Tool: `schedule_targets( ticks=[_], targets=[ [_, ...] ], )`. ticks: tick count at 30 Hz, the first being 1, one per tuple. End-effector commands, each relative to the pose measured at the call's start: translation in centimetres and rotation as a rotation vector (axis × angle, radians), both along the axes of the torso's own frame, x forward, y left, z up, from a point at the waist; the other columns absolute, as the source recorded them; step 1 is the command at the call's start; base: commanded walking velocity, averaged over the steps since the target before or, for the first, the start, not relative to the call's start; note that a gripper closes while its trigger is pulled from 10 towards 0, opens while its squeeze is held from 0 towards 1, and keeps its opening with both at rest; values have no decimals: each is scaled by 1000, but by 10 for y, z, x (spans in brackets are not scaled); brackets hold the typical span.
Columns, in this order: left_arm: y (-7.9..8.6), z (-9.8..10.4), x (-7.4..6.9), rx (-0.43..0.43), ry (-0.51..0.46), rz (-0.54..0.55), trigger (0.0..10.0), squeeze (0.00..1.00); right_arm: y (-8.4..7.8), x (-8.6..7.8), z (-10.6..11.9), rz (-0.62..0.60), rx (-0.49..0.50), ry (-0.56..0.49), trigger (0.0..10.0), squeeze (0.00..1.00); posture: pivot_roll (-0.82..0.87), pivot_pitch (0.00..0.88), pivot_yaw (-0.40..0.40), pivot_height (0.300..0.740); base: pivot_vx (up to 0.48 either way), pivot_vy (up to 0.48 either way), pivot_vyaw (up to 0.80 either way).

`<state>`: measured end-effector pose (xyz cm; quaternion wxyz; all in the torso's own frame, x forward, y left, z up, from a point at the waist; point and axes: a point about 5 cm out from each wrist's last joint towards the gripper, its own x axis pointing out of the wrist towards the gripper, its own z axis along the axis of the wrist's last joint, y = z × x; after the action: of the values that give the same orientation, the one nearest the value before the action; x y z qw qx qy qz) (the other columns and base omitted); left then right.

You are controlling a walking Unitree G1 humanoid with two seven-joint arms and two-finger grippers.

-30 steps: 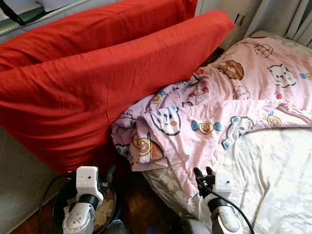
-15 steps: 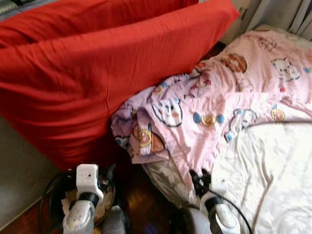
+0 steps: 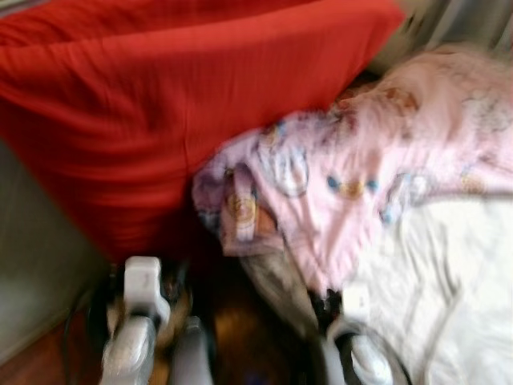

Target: Clean up the room

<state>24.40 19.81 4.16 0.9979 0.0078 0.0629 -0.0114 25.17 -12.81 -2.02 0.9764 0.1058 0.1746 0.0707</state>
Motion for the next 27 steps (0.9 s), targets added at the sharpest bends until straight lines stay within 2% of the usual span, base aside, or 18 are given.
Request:
schedule_targets(
  ticks=[1, 4, 8, 13, 16, 17, 19, 23, 25, 27],
  targets=[
    [0, 2, 1, 3, -2, -9, 10000, 0, 2, -8, -8, 6, -6, 44, 10000, 0, 76, 257, -10, 620, 0, 0, 0],
    [0, 4, 2, 3, -6, -8, 10000, 0, 3, -6, -3, -14, 14, -1, 10000, 0, 84, 271, -11, 615, 0, 0, 0],
    [0, 5, 0, 2, -11, -8, 10000, 0, 5, -5, -2, -27, 11, -3, 10000, 0, 99, 285, -12, 615, 0, 0, 0],
    [-3, 7, -3, 0, -16, -10, 10000, 0, 0, -1, 1, -107, 48, -9, 10000, 0, 110, 302, -12, 615, 0, 0, 0],
    [-3, 9, -5, 0, -19, -9, 10000, 0, -3, 7, 6, -148, 73, -20, 10000, 0, 125, 322, -11, 615, 0, 0, 0],
    [-3, 9, -6, 0, -19, -8, 10000, 0, -1, 20, 14, -150, 70, -24, 10000, 1000, 131, 330, -11, 615, 0, 0, 0],
    [-3, 10, -9, 0, -19, -7, 10000, 0, 2, 38, 26, -150, 53, -28, 10000, 1000, 140, 342, -11, 615, 0, 0, 0],
    [-2, 13, -13, 2, -18, -2, 10000, 0, 3, 55, 38, -143, 50, -33, 10000, 1000, 160, 361, -10, 615, 0, 0, 0],
    [-2, 14, -14, 2, -18, -1, 10000, 0, 4, 56, 39, -142, 51, -33, 10000, 1000, 160, 361, -10, 615, 0, 0, 0],
    [-1, 14, -16, 6, -9, 2, 10000, 0, 4, 63, 43, -128, 16, -18, 10000, 1000, 169, 372, -10, 615, 0, 0, 0]
  ],
)
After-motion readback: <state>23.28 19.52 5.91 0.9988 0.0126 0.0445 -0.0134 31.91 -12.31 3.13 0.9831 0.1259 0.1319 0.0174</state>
